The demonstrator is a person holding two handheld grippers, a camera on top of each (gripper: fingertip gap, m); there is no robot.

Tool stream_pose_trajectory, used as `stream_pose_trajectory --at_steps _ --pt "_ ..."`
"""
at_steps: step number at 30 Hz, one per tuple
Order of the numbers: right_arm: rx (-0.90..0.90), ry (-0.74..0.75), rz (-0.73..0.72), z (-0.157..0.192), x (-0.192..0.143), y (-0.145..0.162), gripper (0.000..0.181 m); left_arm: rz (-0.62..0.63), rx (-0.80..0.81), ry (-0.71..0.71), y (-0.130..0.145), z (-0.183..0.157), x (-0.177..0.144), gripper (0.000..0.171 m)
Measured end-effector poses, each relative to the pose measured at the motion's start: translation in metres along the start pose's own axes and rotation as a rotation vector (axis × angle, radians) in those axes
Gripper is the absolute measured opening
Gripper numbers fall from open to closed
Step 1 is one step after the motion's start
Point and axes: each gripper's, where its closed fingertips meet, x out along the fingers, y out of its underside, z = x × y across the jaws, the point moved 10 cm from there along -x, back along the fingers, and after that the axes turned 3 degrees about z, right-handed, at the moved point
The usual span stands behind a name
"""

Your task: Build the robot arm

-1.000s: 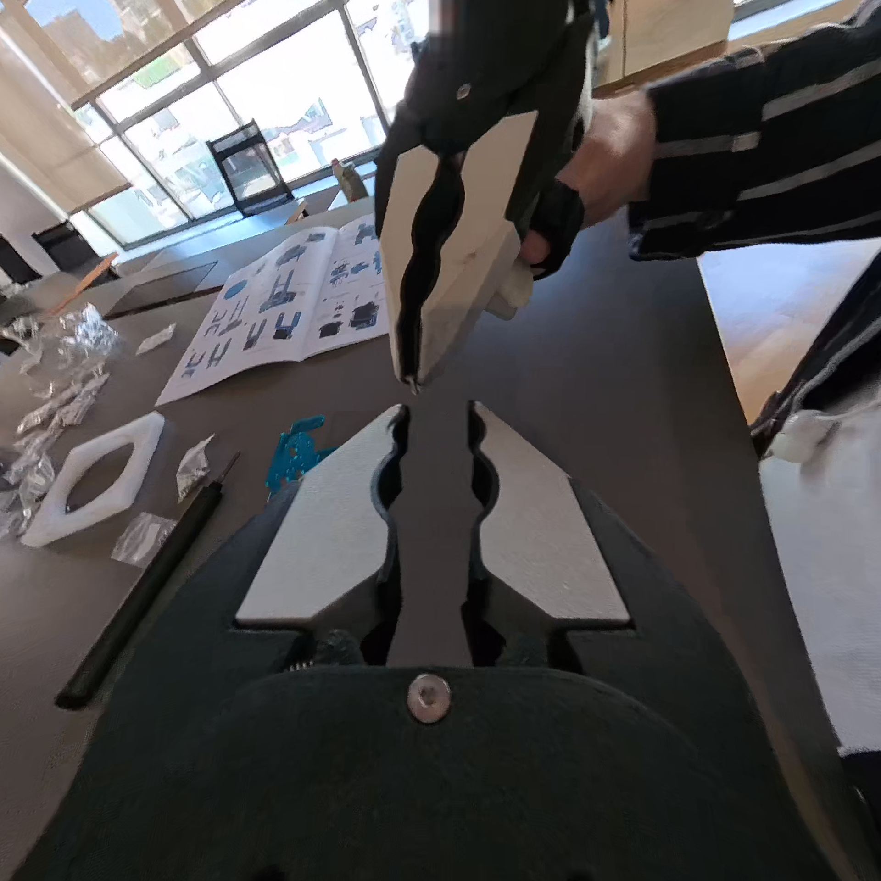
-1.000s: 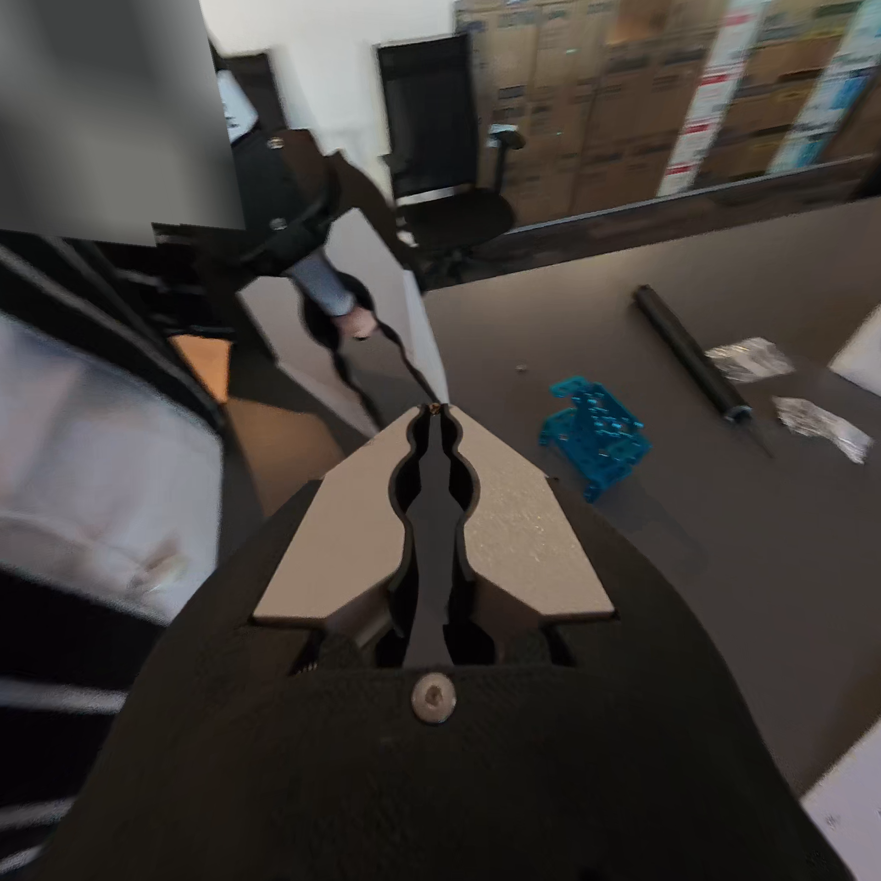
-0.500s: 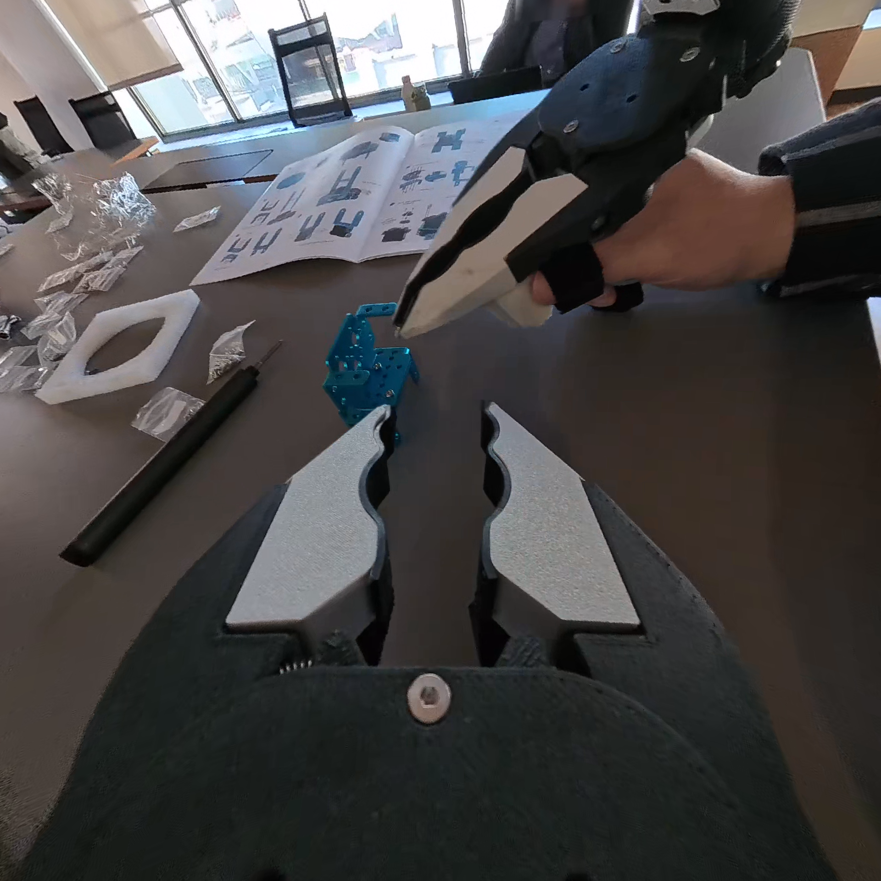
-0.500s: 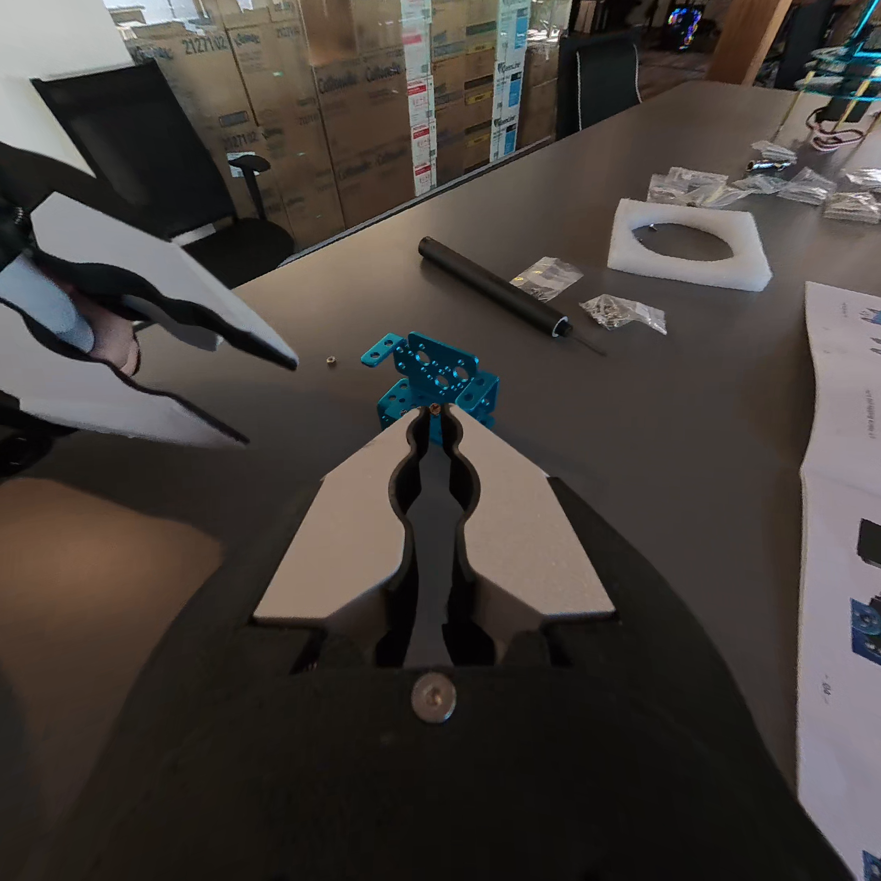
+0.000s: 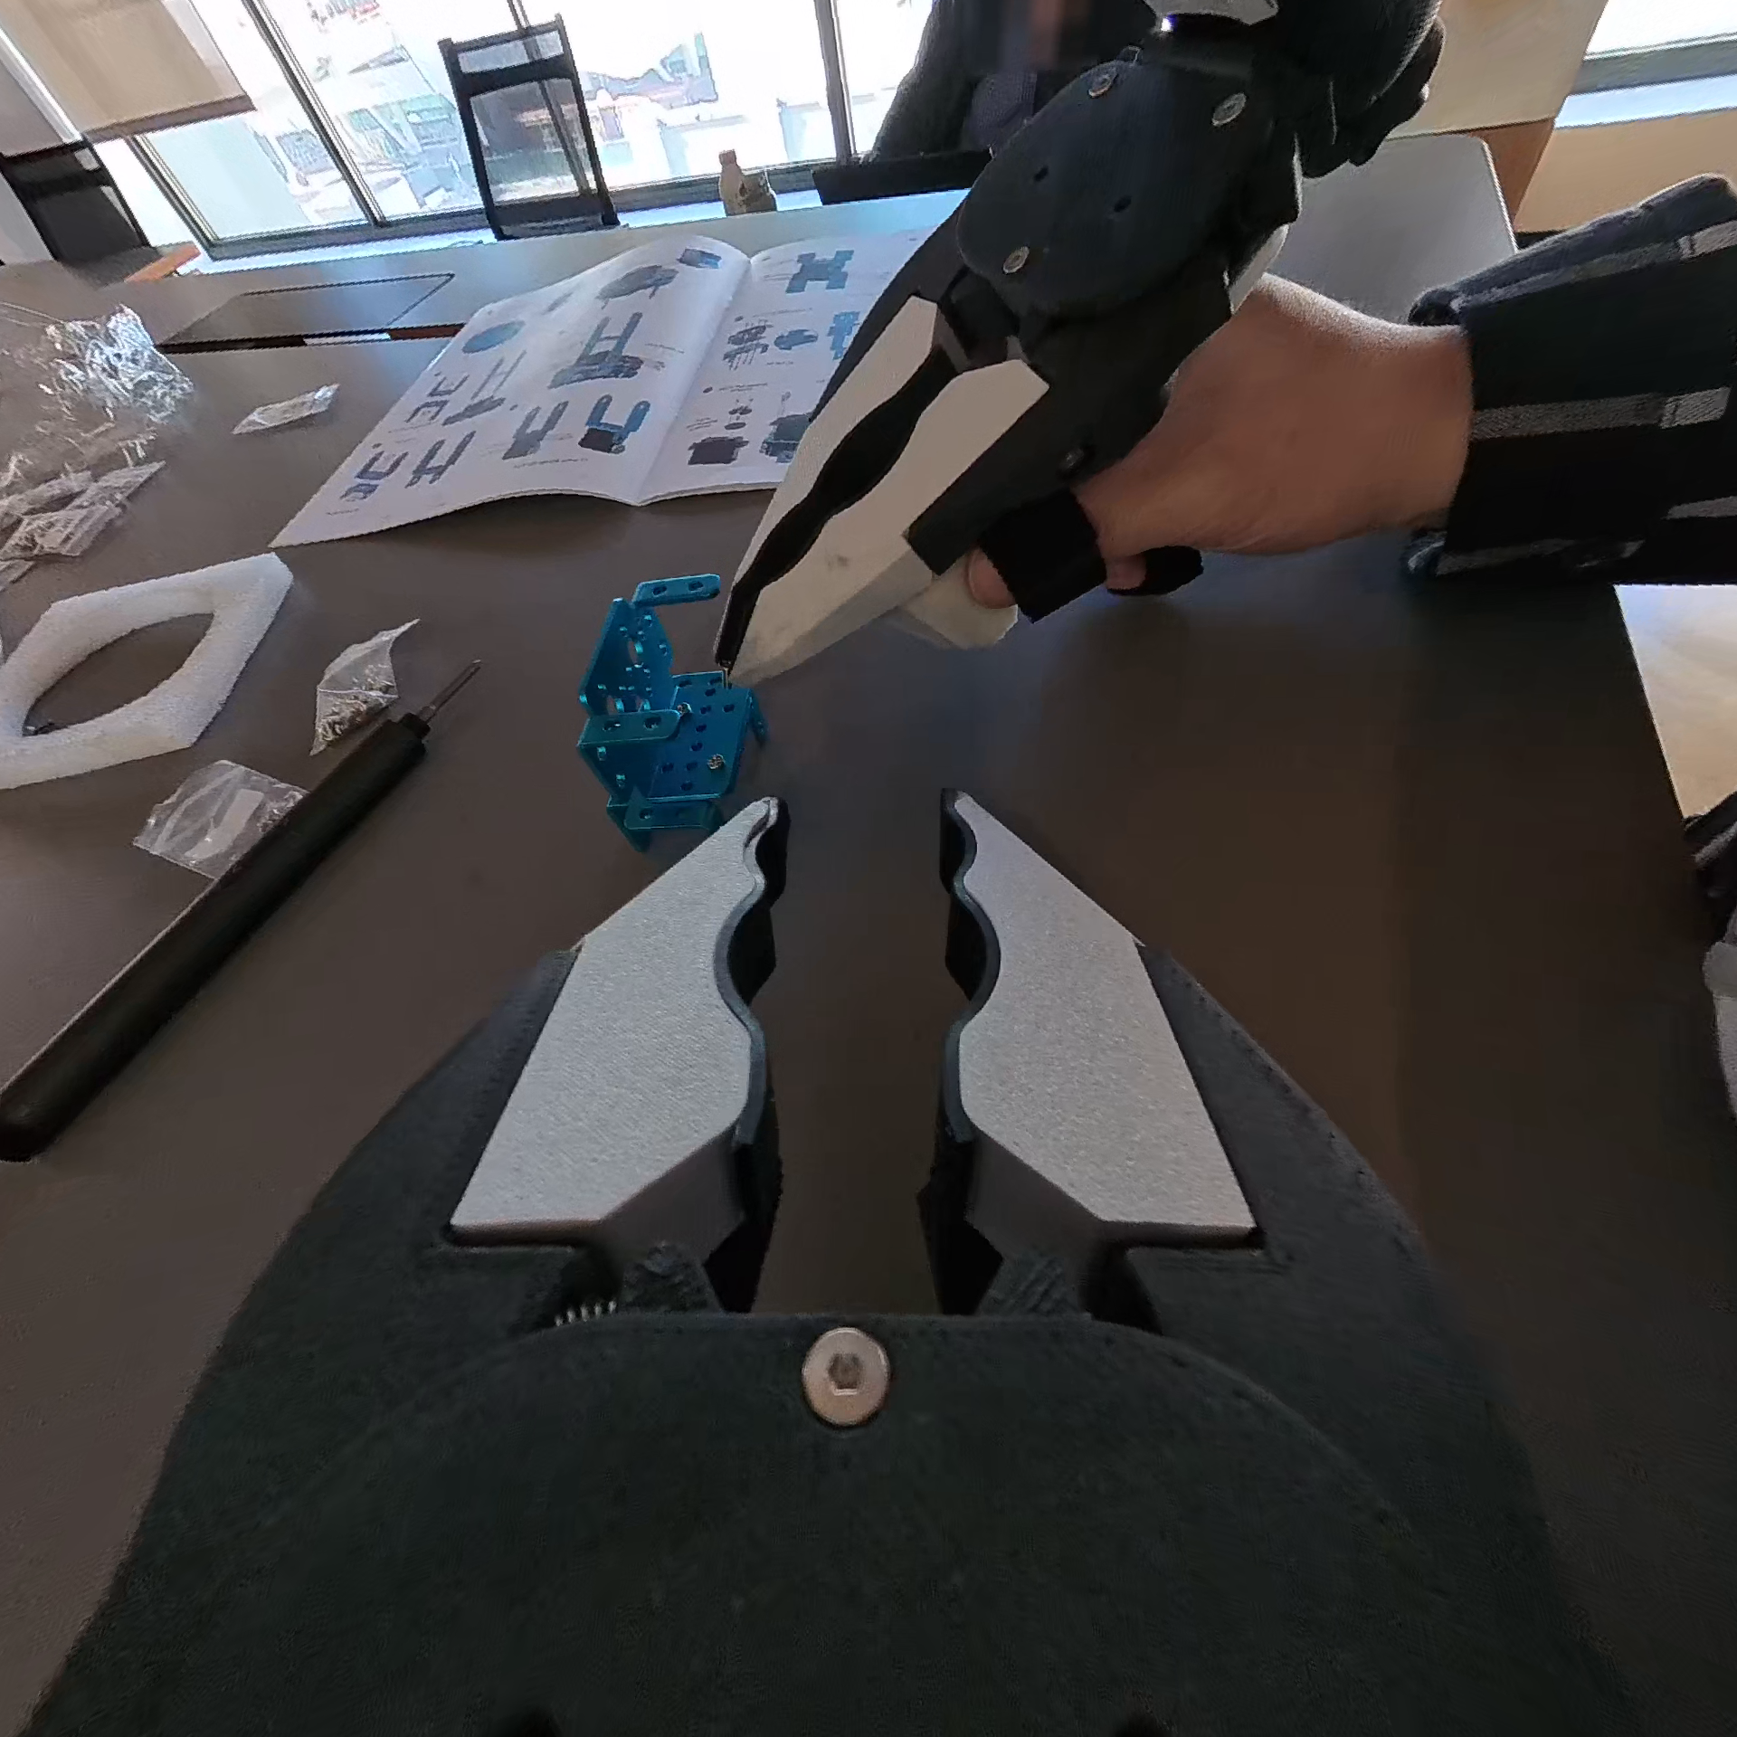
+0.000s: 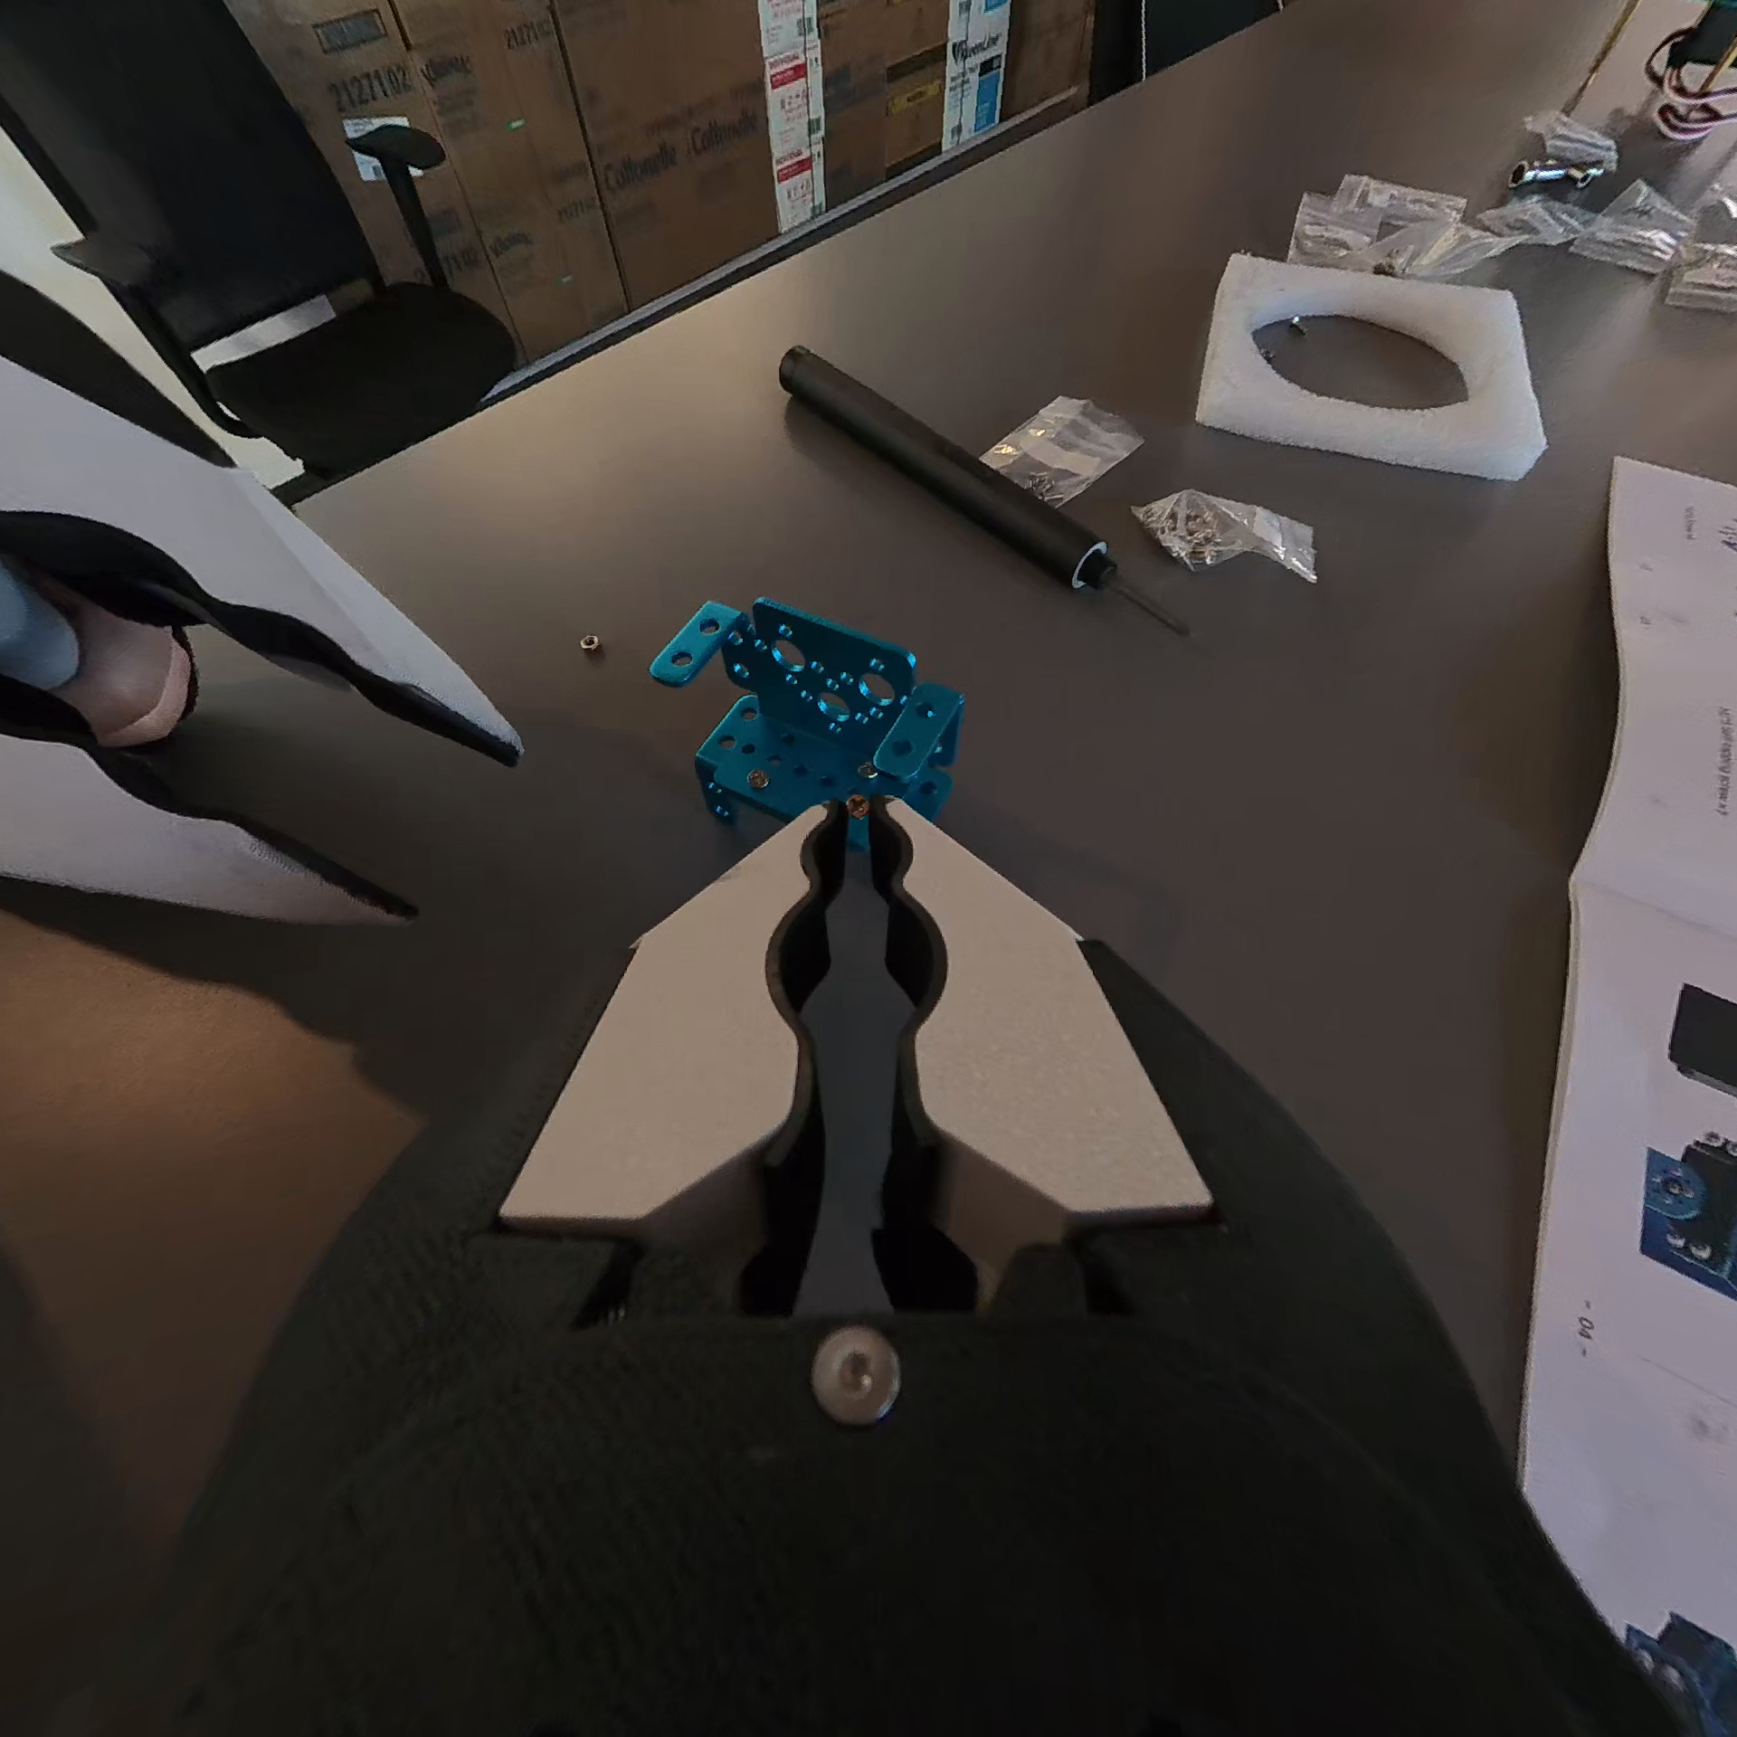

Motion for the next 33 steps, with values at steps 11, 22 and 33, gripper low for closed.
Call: stream_pose_trajectory --at_steps 11,22,33 --pt "0.02 -0.048 0.038 -0.0028 0.0048 -0.0021 0.004 -0.003 -0.001 0.001 0.0 0.0003 0.0001 0.029" --pt "0.033 -0.065 0.066 -0.0036 0.0037 -0.0037 0.004 -0.01 0.001 -0.004 0.0 0.0006 -0.0006 0.028" --pt "0.04 -0.08 0.091 -0.0031 0.0043 -0.0039 0.004 -0.016 -0.004 -0.004 0.0 0.001 -0.0014 0.028"
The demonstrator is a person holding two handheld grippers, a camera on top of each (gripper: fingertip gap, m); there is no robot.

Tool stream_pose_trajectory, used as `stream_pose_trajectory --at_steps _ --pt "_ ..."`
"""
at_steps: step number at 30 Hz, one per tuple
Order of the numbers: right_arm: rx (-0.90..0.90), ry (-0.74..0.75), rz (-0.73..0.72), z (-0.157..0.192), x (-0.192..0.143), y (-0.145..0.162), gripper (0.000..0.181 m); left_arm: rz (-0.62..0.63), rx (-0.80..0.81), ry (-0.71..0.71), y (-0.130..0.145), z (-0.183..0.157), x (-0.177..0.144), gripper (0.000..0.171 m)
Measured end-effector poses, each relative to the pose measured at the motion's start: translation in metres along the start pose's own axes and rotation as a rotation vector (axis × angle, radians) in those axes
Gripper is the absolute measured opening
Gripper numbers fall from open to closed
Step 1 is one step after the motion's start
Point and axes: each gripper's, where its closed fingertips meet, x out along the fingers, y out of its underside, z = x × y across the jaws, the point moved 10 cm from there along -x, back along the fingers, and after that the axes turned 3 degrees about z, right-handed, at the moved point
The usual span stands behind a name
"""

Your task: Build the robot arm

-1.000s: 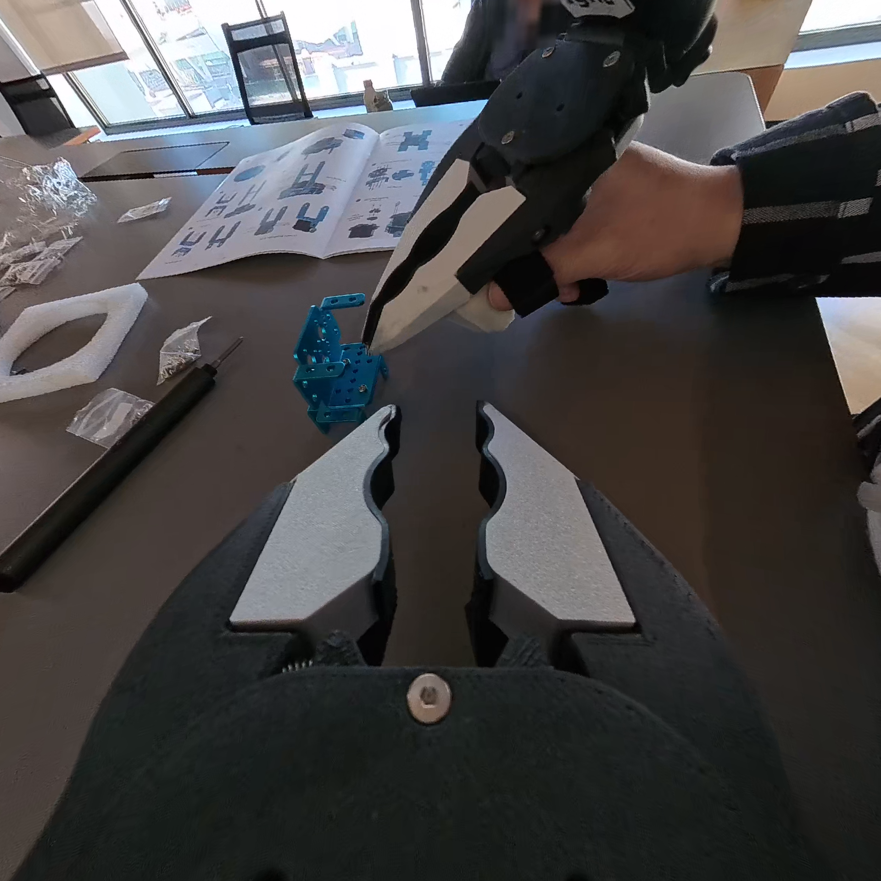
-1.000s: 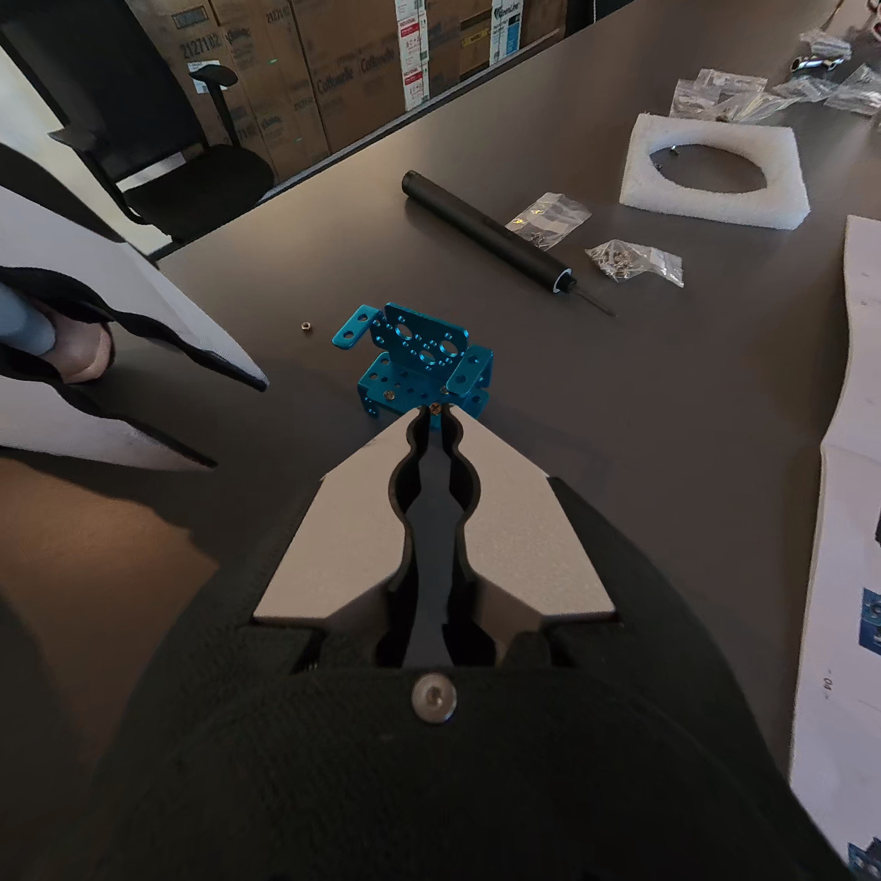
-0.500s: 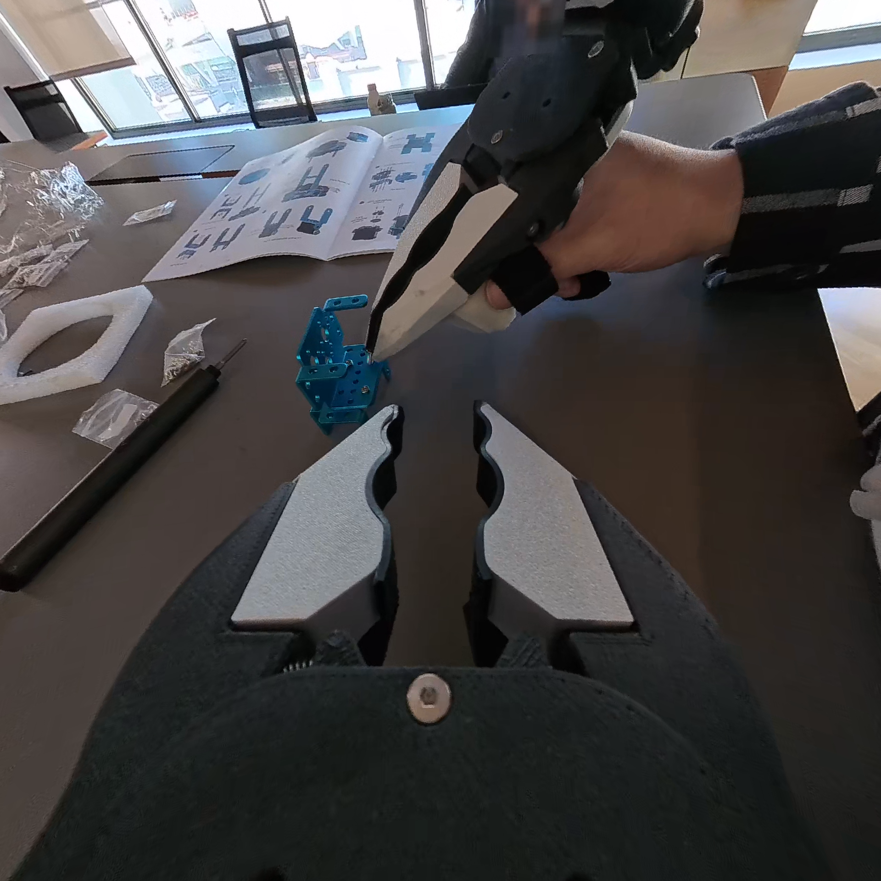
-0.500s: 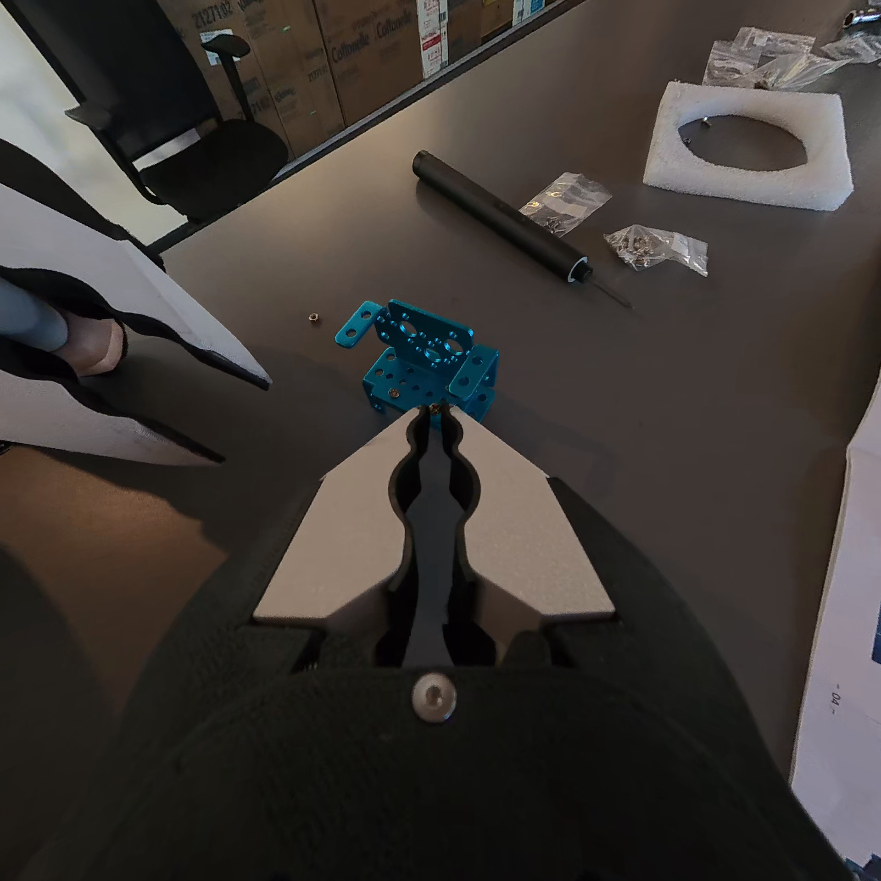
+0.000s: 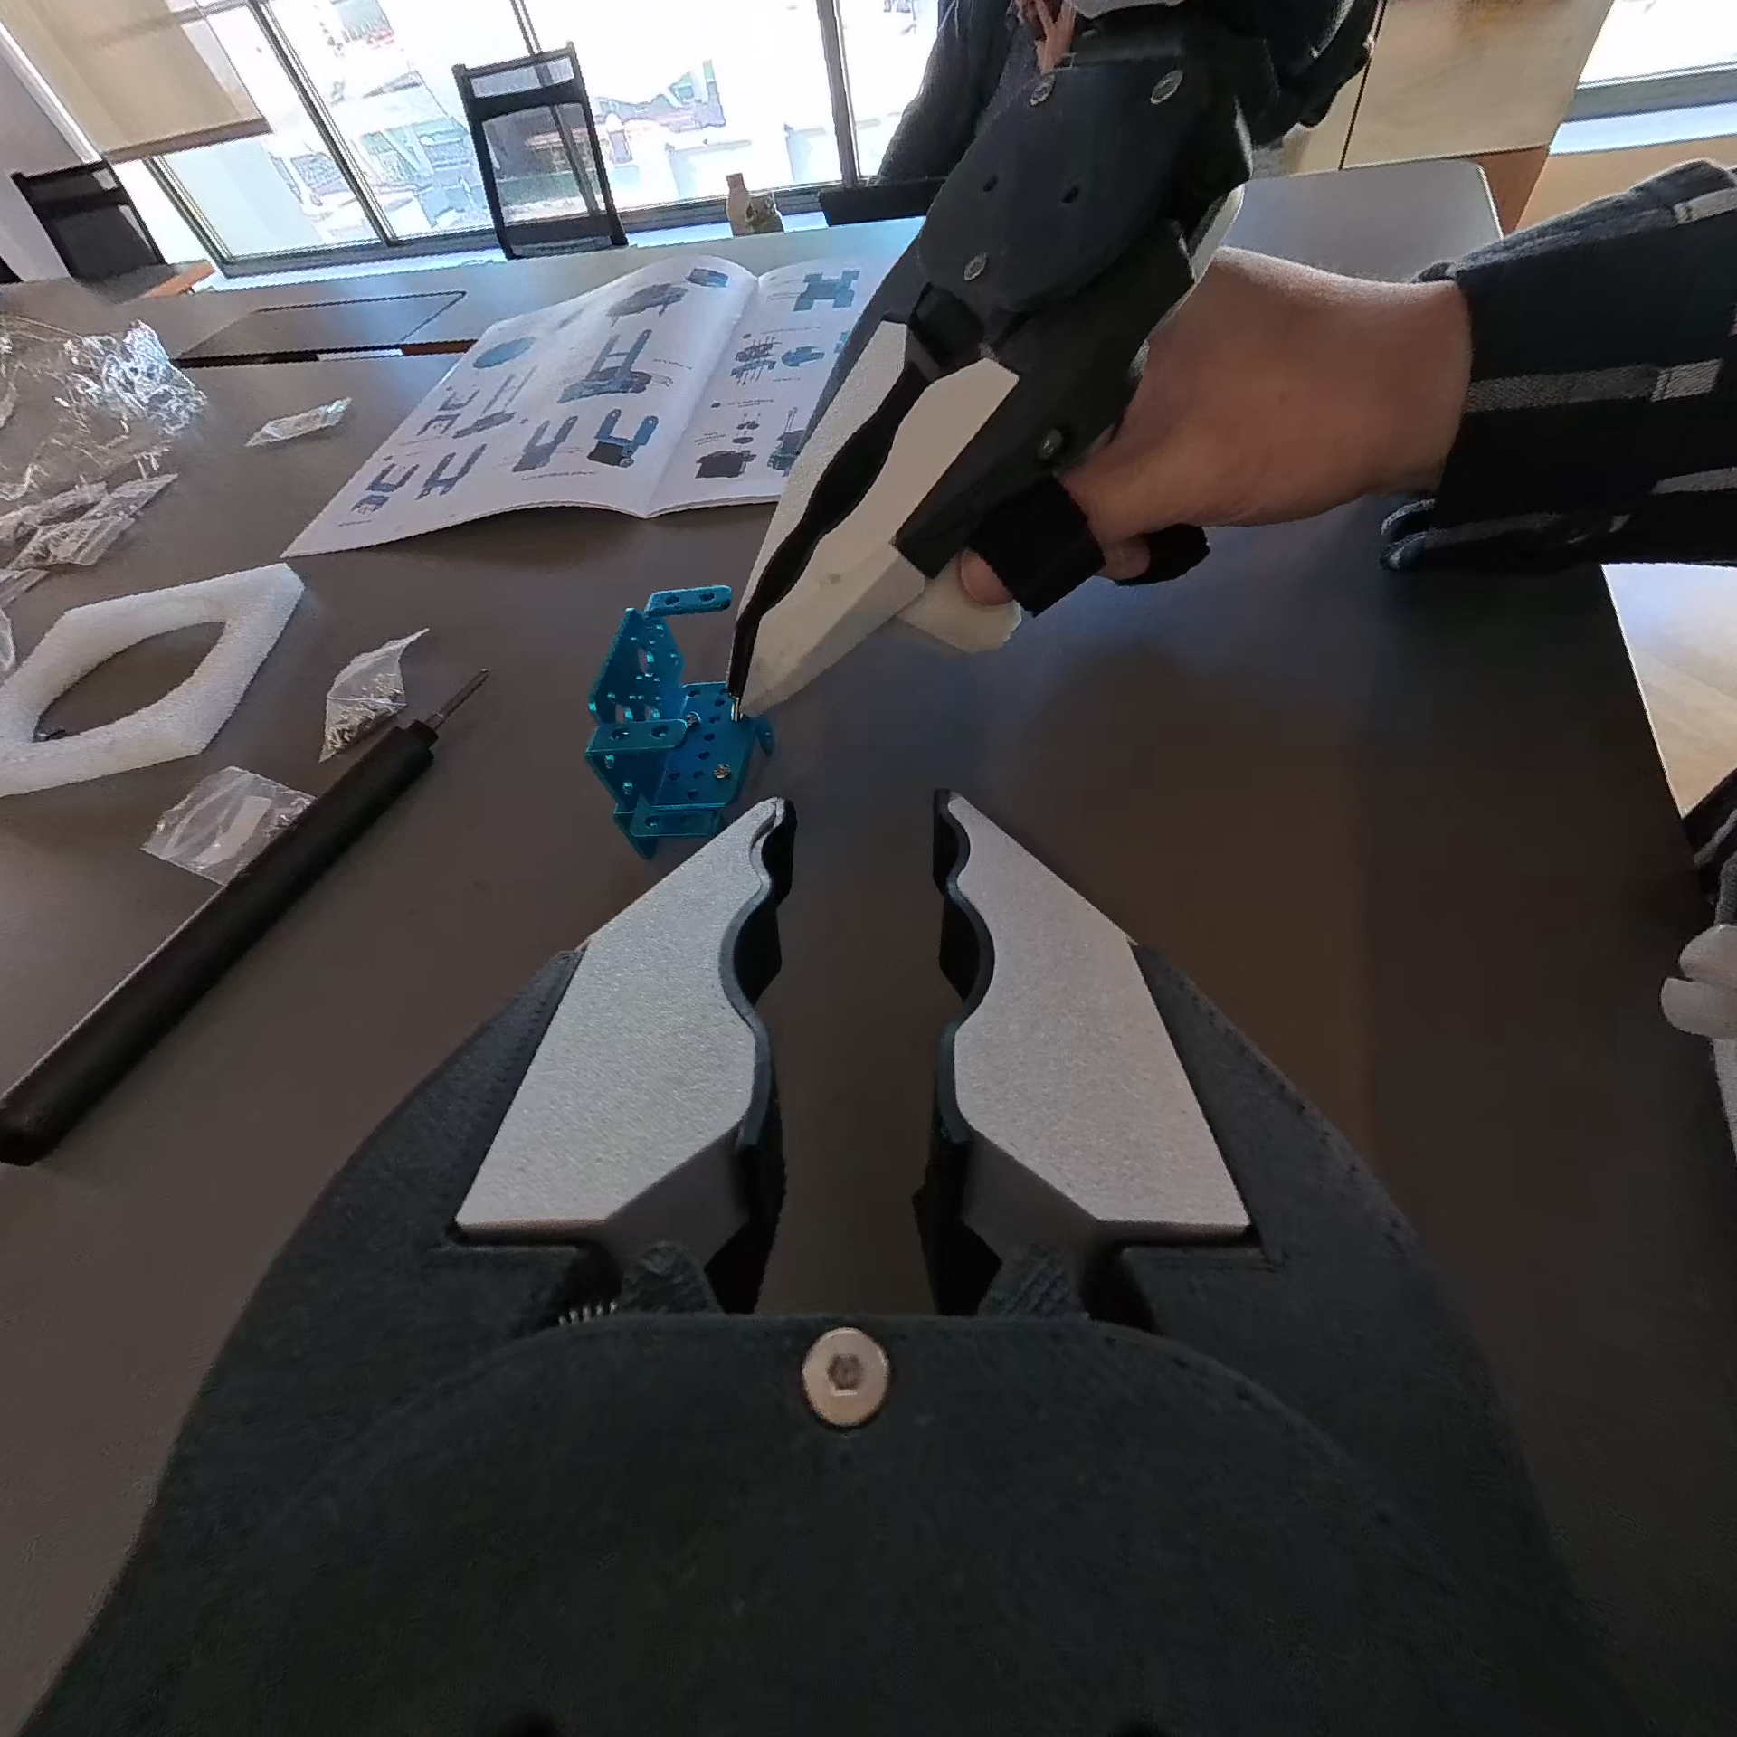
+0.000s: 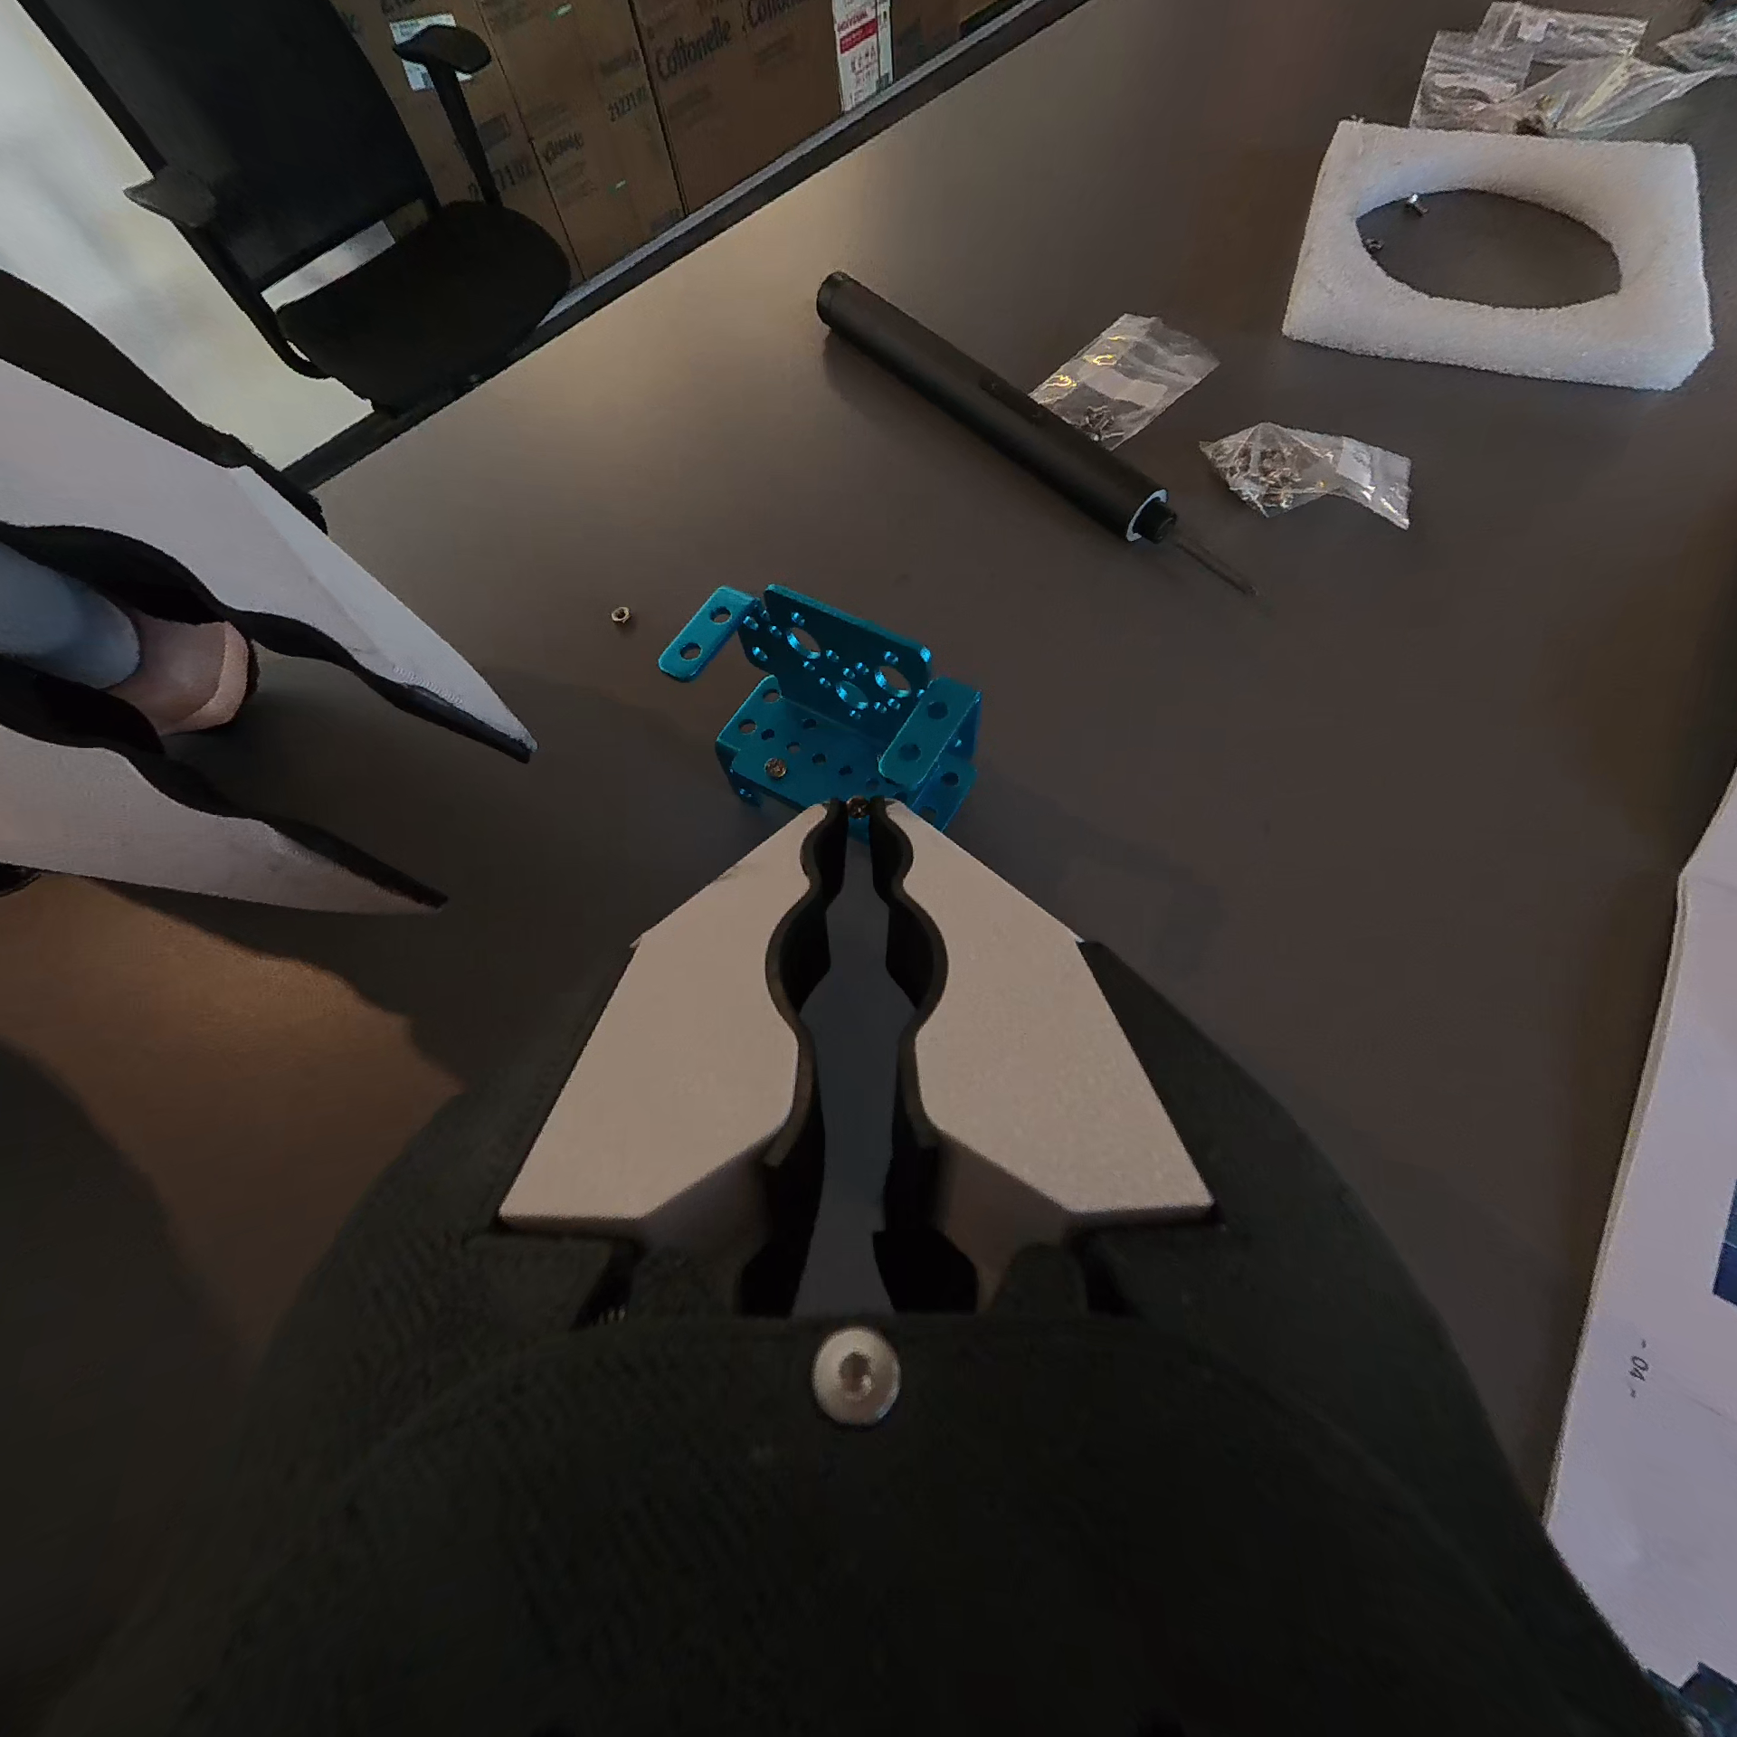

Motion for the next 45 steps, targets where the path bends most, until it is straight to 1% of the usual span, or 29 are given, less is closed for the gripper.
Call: stream_pose_trajectory --at_steps 15,21,27,31,34,45 --pt "-0.014 0.007 -0.001 0.0 0.002 0.0 0.005 -0.003 0.0 -0.002 0.0 0.0 0.0 0.029" --pt "-0.018 0.005 -0.001 -0.001 0.002 0.0 0.009 -0.003 -0.002 -0.001 0.0 0.0 0.0 0.029" --pt "-0.005 -0.011 -0.018 -0.002 0.0 0.001 0.009 -0.002 -0.007 -0.002 0.0 0.001 0.0 0.029" --pt "-0.019 -0.002 -0.052 -0.004 -0.008 0.004 0.01 -0.003 -0.008 -0.007 0.0 0.001 0.0 0.029" --pt "0.006 -0.004 -0.076 -0.006 -0.012 0.006 0.009 -0.003 -0.016 -0.007 0.0 0.002 0.0 0.029" --pt "-0.024 0.013 -0.058 0.0 -0.002 0.007 0.008 0.003 -0.013 -0.009 0.001 0.002 0.001 0.029"
